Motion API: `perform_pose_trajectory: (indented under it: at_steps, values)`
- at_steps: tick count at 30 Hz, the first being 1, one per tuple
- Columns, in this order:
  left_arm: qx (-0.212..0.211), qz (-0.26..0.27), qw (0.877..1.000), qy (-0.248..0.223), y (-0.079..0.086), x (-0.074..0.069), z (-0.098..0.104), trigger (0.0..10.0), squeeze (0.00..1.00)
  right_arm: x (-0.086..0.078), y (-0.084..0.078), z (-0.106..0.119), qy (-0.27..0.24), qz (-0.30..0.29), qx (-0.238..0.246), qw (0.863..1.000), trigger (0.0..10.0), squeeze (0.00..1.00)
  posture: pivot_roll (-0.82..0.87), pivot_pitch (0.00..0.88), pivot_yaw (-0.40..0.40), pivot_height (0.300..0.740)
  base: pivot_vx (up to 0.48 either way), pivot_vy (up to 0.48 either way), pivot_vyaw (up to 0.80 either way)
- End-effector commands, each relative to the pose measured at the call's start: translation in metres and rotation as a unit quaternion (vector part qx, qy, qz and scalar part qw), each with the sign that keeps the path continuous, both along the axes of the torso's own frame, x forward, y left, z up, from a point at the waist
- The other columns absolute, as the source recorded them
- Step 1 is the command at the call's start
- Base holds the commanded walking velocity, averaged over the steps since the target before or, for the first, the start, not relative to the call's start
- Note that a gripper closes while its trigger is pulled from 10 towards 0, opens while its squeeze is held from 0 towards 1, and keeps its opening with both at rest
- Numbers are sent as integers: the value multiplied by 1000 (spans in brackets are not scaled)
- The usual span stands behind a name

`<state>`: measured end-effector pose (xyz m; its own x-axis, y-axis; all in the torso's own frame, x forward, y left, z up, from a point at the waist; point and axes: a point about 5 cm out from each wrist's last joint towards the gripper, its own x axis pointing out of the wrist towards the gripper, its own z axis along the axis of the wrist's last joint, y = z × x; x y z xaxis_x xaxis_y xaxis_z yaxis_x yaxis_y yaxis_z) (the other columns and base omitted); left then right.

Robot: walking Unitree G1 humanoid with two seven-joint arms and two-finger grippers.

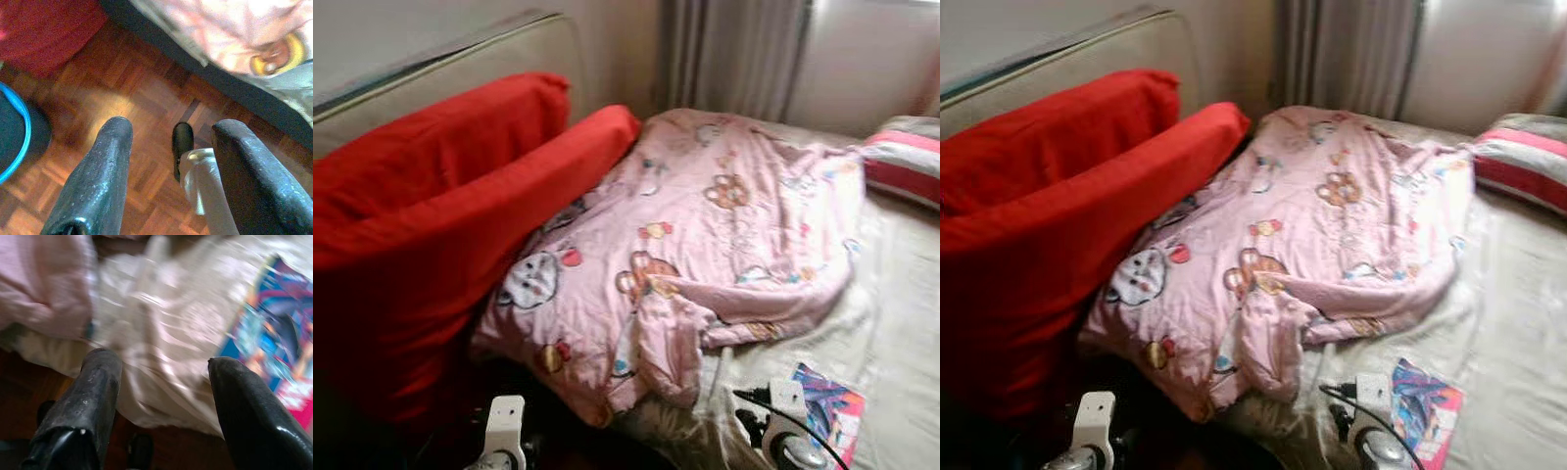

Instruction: Clean up the room

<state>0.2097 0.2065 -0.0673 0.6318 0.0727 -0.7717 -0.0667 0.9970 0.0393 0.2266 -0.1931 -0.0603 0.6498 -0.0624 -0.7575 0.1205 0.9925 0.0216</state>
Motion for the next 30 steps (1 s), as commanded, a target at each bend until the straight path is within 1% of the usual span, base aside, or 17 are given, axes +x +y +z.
perform_pose_trajectory:
  at_steps: [1, 22, 30]
  values:
    - [2, -1, 1000, 1, 1, 1, 1, 10000, 0, -3, -1, -2, 5, -3, 2, 1000, 10000, 0, -52, 0, 20, 733, 0, 0, 800]
    - [4, -2, 1000, 1, 0, 0, 0, 10000, 0, -5, -1, -3, 6, -1, 1, 1000, 10000, 0, -53, 0, 22, 733, 0, 0, 800]
    - [2, 0, 1000, 3, -2, -3, -2, 10000, 0, -8, -2, -4, 10, 2, -2, 1000, 10000, 0, -58, 0, 12, 733, 0, 0, 800]
